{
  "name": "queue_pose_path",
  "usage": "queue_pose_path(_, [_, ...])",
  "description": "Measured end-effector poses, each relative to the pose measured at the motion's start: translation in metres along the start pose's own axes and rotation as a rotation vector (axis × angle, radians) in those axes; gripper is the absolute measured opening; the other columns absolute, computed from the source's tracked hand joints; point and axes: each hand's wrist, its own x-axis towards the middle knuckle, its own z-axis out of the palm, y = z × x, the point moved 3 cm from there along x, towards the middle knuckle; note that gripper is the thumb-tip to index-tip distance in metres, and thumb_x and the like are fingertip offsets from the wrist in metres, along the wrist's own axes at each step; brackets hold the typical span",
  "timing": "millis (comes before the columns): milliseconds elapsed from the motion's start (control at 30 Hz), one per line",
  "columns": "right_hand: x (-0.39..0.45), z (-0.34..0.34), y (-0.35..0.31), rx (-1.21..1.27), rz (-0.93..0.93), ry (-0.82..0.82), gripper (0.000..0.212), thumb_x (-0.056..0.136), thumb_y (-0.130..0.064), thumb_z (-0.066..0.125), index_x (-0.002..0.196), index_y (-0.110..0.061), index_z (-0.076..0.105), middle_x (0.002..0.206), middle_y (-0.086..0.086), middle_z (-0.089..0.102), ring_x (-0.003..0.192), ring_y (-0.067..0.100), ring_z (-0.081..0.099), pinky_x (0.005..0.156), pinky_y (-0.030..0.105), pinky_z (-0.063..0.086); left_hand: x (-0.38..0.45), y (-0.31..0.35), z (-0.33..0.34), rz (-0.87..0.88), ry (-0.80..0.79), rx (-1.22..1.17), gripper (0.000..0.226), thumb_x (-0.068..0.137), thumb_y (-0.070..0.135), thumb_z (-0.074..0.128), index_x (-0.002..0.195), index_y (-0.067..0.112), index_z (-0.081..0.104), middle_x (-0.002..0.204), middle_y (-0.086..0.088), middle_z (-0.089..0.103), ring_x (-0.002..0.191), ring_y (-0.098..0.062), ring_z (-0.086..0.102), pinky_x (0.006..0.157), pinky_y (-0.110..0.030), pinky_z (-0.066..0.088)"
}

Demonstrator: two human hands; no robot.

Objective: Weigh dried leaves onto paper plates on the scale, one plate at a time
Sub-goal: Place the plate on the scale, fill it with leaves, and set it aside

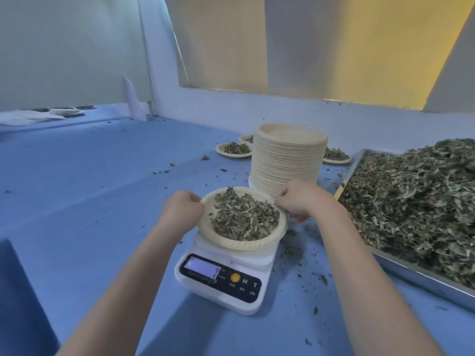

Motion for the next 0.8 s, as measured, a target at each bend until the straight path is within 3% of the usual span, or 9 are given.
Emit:
queue_pose_path(133, [-0.006,-0.007,-0.006,0.297,-0.004,0.079,0.021,0.088,-0.007,0.052,0.08,0.005,0.067,0.063,0.013,0.064,0.053,0.024,0.062,0.063,0.038,0.06,-0.001,0.003,-0.026,-0.007,0.035,-0.138,0.029,0.091,0.001,0.046,0.067,0.016,0.051,0.075,-0.019,0.056,0.07,-0.023,0.047,0.068,-0.039,0.046])
queue_pose_path(233, [-0.014,-0.017,-0.019,0.435,-0.095,0.167,0.024,0.088,-0.008,0.051,0.085,0.011,0.064,0.069,0.016,0.057,0.054,0.025,0.057,0.065,0.038,0.055,-0.003,0.011,-0.052,0.019,0.067,-0.248,0.018,0.092,0.002,0.049,0.081,0.009,0.061,0.072,-0.016,0.06,0.061,-0.026,0.052,0.067,-0.037,0.053])
queue_pose_path(300, [-0.02,-0.031,-0.033,0.446,-0.165,0.239,0.022,0.089,-0.009,0.049,0.078,0.002,0.064,0.071,0.016,0.052,0.058,0.026,0.053,0.062,0.037,0.049,-0.006,0.021,-0.067,0.05,0.087,-0.294,0.013,0.093,0.002,0.049,0.088,0.005,0.061,0.068,-0.013,0.057,0.054,-0.024,0.049,0.06,-0.033,0.049])
queue_pose_path(400, [-0.033,-0.059,-0.056,0.393,-0.228,0.362,0.023,0.09,-0.007,0.048,0.071,-0.004,0.061,0.063,0.013,0.055,0.054,0.023,0.054,0.067,0.04,0.053,-0.01,0.04,-0.085,0.1,0.114,-0.305,0.017,0.093,0.001,0.047,0.081,0.005,0.059,0.065,-0.015,0.055,0.049,-0.024,0.047,0.06,-0.032,0.048])
queue_pose_path(467, [-0.038,-0.075,-0.066,0.371,-0.238,0.414,0.028,0.089,-0.005,0.047,0.061,-0.007,0.05,0.05,0.007,0.048,0.047,0.022,0.047,0.058,0.036,0.046,-0.012,0.053,-0.094,0.123,0.125,-0.285,0.02,0.093,0.0,0.045,0.078,0.004,0.058,0.067,-0.017,0.056,0.047,-0.024,0.045,0.065,-0.032,0.047])
queue_pose_path(533, [-0.038,-0.089,-0.071,0.353,-0.231,0.44,0.03,0.089,-0.003,0.046,0.059,-0.008,0.047,0.048,0.006,0.042,0.047,0.022,0.04,0.054,0.029,0.036,-0.011,0.068,-0.101,0.152,0.141,-0.264,0.021,0.091,-0.001,0.045,0.075,0.002,0.058,0.068,-0.019,0.056,0.046,-0.024,0.044,0.064,-0.031,0.045])
queue_pose_path(633, [-0.035,-0.107,-0.072,0.352,-0.215,0.445,0.025,0.091,-0.005,0.046,0.067,-0.005,0.054,0.052,0.008,0.045,0.049,0.023,0.042,0.055,0.028,0.035,-0.003,0.089,-0.107,0.187,0.149,-0.262,0.02,0.09,-0.003,0.044,0.078,-0.002,0.06,0.063,-0.016,0.053,0.039,-0.02,0.043,0.06,-0.028,0.043])
queue_pose_path(700, [-0.028,-0.119,-0.071,0.355,-0.207,0.459,0.036,0.091,-0.003,0.046,0.056,-0.005,0.047,0.043,0.003,0.042,0.042,0.021,0.04,0.049,0.026,0.032,0.006,0.105,-0.108,0.212,0.146,-0.252,0.018,0.089,-0.004,0.044,0.084,-0.002,0.062,0.062,-0.017,0.052,0.039,-0.021,0.043,0.06,-0.029,0.043])
queue_pose_path(800, [-0.01,-0.138,-0.068,0.329,-0.188,0.486,0.042,0.091,-0.003,0.046,0.05,-0.009,0.039,0.037,0.001,0.04,0.04,0.021,0.039,0.046,0.025,0.03,0.03,0.128,-0.108,0.24,0.157,-0.238,0.02,0.088,-0.006,0.044,0.077,-0.003,0.06,0.052,-0.015,0.051,0.04,-0.022,0.044,0.057,-0.028,0.043])
